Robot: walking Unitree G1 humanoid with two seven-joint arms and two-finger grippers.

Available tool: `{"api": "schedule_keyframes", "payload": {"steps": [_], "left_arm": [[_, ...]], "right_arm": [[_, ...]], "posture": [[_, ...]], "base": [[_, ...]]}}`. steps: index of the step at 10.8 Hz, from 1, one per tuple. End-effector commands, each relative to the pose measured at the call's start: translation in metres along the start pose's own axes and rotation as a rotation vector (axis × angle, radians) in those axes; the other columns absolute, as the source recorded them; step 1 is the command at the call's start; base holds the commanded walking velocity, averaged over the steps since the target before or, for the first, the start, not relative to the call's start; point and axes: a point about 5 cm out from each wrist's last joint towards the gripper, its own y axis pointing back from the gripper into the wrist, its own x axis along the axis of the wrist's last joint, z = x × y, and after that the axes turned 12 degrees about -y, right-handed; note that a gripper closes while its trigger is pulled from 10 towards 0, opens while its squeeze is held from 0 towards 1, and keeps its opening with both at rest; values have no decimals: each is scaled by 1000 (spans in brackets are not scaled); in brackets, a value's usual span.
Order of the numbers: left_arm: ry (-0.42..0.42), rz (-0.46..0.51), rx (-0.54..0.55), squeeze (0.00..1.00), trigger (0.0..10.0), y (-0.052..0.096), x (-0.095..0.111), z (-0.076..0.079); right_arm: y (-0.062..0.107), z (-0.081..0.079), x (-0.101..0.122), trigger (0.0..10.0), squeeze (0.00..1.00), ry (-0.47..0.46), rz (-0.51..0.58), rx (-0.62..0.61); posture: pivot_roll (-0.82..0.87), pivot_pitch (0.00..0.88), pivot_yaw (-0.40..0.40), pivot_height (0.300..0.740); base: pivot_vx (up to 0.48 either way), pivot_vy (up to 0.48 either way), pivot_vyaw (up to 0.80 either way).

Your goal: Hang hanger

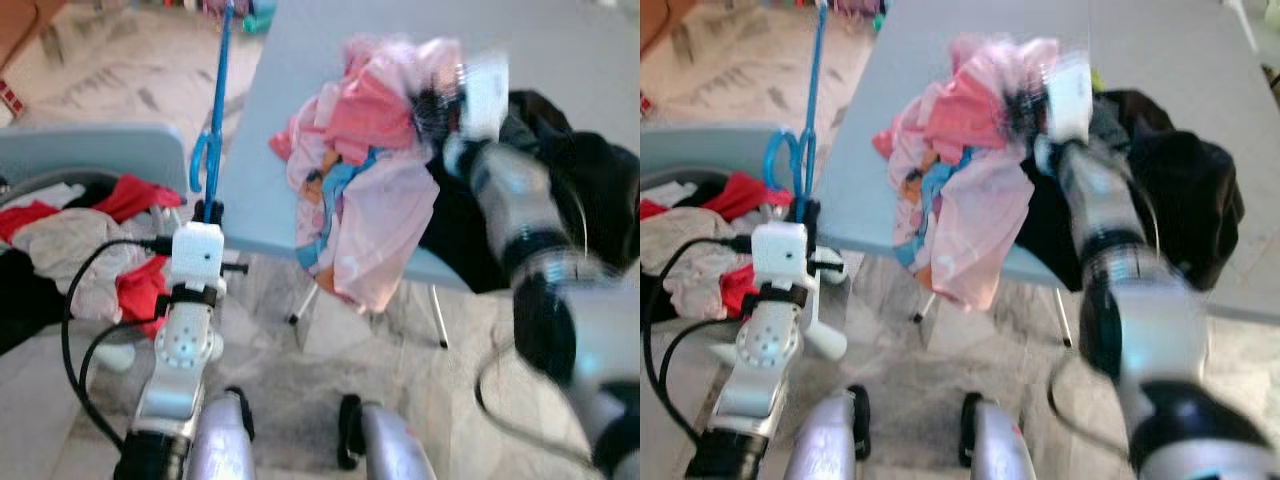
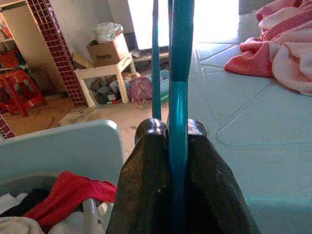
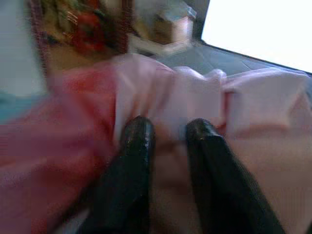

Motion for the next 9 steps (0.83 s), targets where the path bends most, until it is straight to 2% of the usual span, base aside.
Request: {"api": "schedule_keyframes", "payload": {"steps": [1,3,4,5,7,8,9], "left_arm": [[8,3,-53,0,10000,2,0,10],[9,28,-95,0,10000,2,-2,17],[0,27,-105,0,10000,2,-4,18],[7,30,-104,0,10000,2,-4,15],[26,12,-120,0,10000,11,-9,13],[35,15,-120,0,10000,15,-6,12],[34,-10,-121,0,10000,21,-11,11]], "right_arm": [[6,6,15,10000,1000,19,51,34],[42,20,27,10000,1000,-77,167,30],[58,23,24,10000,1000,-142,189,3],[78,18,14,10000,1000,-189,150,32],[120,-17,-15,10000,1000,-328,-163,341],[126,-27,-23,10000,1000,-395,-248,439],[118,-40,-27,10000,1000,-430,-278,524]], "posture": [[7,181,-57,740],[-60,155,-75,740],[-65,154,-77,740],[-59,156,-77,740],[-4,166,-74,740],[12,171,-81,740],[24,172,-87,740]], "base": [[0,0,0],[0,0,0],[0,0,0],[0,0,0],[0,0,0],[0,0,0],[0,0,0]]}}
